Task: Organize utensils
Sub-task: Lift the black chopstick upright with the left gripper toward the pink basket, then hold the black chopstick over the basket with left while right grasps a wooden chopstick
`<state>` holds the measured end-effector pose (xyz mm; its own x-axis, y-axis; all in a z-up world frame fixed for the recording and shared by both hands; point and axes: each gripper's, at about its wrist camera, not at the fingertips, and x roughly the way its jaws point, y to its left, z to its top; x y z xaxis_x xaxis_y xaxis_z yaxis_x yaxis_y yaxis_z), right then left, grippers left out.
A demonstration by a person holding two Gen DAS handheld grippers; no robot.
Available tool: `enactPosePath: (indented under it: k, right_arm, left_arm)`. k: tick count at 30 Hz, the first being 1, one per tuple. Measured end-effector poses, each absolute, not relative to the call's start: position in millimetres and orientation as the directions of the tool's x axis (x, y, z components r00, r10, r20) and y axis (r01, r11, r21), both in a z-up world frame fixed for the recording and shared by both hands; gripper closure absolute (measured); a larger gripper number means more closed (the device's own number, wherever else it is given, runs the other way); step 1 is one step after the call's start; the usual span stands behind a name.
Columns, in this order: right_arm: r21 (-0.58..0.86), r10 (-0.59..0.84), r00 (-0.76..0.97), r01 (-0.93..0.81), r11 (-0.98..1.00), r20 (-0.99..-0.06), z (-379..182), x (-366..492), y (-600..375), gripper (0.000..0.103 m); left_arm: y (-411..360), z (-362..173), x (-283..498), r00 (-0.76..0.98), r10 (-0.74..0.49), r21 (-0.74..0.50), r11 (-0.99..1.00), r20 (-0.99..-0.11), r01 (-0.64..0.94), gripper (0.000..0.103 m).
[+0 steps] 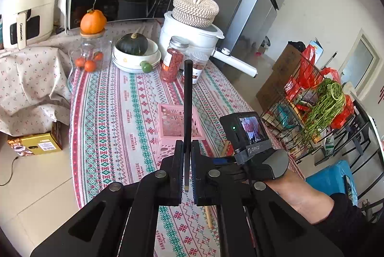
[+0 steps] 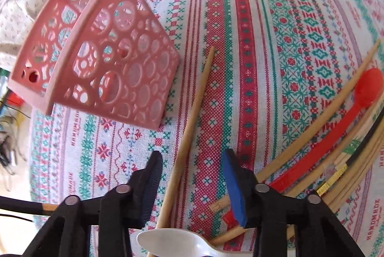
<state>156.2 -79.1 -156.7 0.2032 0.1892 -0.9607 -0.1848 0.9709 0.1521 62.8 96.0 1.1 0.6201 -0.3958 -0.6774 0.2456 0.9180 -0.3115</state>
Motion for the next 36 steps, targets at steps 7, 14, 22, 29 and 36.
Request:
enactPosePath:
  k: [7, 14, 22, 29, 36]
  right_arm:
    - [0.283, 0.308, 0.223, -0.139, 0.949, -0.925, -156, 156, -99, 0.096]
    - [0.398, 0.406, 0.385, -0.105, 0.911, -0.829, -107, 143, -142, 0.097]
    - [0.413, 0.435, 0.558, -0.173, 0.894, -0.707, -47, 104, -156, 0.097]
    - [0.400, 0.448, 0.666, -0.237, 0.885, -0.596, 11, 94, -157, 0.098]
    - [0.384, 0.470, 0.713, -0.296, 0.875, -0.521, 49, 89, -153, 0.103]
  left_arm:
    - [93, -2, 65, 0.628, -0.375, -0.289, 0.927, -0.682, 0.239, 0.098]
    - [97, 20, 56, 0.688, -0.381, -0.298, 0.923, -0.617, 0.243, 0.098]
    - [98, 61, 41, 0.805, -0.364, -0.287, 0.924, -0.468, 0.251, 0.098]
    - [100, 80, 46, 0.865, -0.330, -0.280, 0.931, -0.377, 0.233, 0.098]
    - [98, 72, 71, 0.872, -0.304, -0.288, 0.937, -0.383, 0.199, 0.098]
